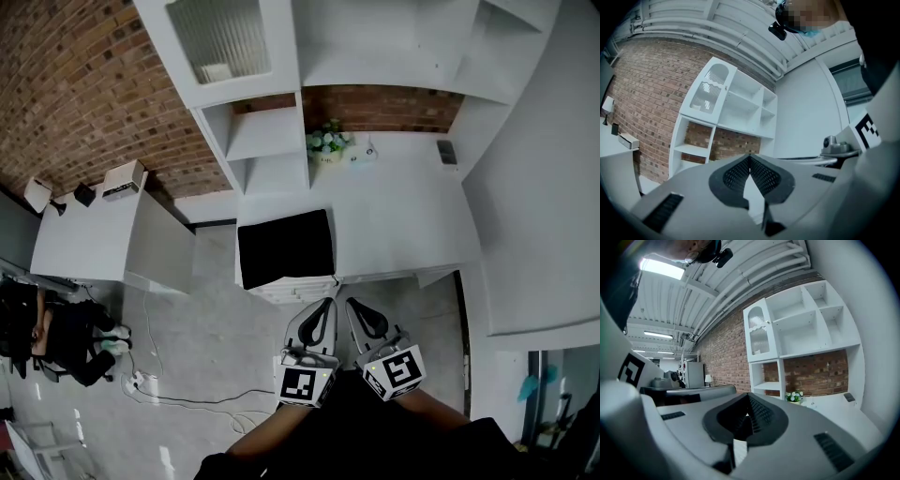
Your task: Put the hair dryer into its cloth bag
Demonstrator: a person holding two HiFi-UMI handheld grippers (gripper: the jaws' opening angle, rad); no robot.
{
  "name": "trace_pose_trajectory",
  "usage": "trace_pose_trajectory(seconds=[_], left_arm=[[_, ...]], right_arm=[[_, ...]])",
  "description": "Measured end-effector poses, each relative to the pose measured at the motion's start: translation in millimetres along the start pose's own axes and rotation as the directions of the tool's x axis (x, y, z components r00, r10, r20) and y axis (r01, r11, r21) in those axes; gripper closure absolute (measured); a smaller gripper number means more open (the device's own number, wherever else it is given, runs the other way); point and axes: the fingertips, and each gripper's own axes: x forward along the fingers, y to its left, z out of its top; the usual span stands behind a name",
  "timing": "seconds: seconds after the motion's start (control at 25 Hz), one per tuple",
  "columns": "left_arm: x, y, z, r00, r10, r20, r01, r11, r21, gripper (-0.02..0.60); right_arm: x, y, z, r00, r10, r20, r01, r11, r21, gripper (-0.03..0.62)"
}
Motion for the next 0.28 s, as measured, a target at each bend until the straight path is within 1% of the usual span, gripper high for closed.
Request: trace_pose_trajectory(seconds=[0.12, 0.28], left_arm=[[-2, 0, 1, 1.000, -0.019, 0.003, 0.019, 1.000, 0.020, 0.565], [-10, 1, -7, 1.000, -0.021, -0.020, 0.020, 1.000, -0.017, 0.565]], right_arm=[[1, 6, -6, 1.000, -0.001, -0.010, 0.001, 1.000, 0.008, 0.579], [5, 18, -12, 1.000, 0.010, -0.021, -0.010, 1.000, -0.001, 0.579]])
